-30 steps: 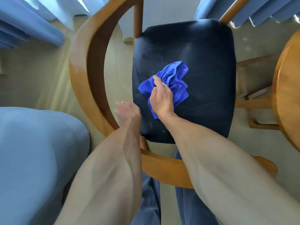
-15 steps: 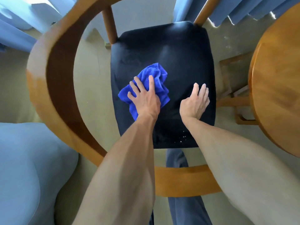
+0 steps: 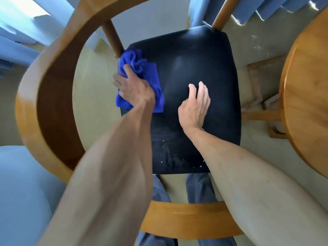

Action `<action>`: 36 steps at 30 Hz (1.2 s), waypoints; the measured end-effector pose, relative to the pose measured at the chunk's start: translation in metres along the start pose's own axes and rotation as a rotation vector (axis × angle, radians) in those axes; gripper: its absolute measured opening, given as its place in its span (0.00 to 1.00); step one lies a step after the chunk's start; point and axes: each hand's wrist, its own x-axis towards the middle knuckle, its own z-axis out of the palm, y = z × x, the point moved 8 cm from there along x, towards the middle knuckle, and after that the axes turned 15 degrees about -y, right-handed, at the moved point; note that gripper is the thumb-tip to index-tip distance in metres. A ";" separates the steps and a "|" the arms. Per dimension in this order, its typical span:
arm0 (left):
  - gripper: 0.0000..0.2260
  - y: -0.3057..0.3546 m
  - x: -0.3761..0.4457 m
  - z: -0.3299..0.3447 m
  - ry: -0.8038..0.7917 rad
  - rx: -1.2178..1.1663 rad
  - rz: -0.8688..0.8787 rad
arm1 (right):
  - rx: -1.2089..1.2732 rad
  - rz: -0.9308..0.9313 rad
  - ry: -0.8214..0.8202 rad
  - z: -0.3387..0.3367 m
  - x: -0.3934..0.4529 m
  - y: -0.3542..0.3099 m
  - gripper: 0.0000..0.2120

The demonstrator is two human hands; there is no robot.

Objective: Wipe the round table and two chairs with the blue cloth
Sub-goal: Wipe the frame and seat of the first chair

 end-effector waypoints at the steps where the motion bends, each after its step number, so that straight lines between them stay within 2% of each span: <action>1: 0.21 0.000 0.019 -0.010 -0.015 -0.022 -0.028 | 0.000 0.017 0.004 0.001 0.002 -0.001 0.23; 6: 0.18 0.001 0.062 -0.016 -0.132 -0.056 -0.035 | -0.031 0.069 0.032 0.010 0.000 -0.008 0.23; 9: 0.25 -0.007 0.054 -0.001 -0.157 -0.052 0.008 | -0.002 0.121 0.057 0.015 -0.002 -0.015 0.24; 13: 0.28 -0.020 0.053 0.001 -0.120 0.000 0.077 | 0.006 0.149 0.058 0.017 -0.002 -0.016 0.25; 17: 0.26 -0.035 0.042 0.001 -0.102 -0.033 0.006 | -0.030 0.105 0.025 0.019 -0.008 -0.014 0.25; 27: 0.25 -0.121 -0.052 0.025 -0.142 0.009 -0.088 | -0.053 0.032 -0.039 0.014 -0.015 -0.008 0.27; 32: 0.20 -0.141 -0.107 0.040 -0.158 0.059 -0.121 | -0.059 -0.034 -0.133 0.005 -0.019 -0.004 0.31; 36: 0.16 -0.142 -0.146 0.052 -0.200 0.086 -0.146 | -0.015 -0.052 -0.168 -0.006 -0.016 0.004 0.27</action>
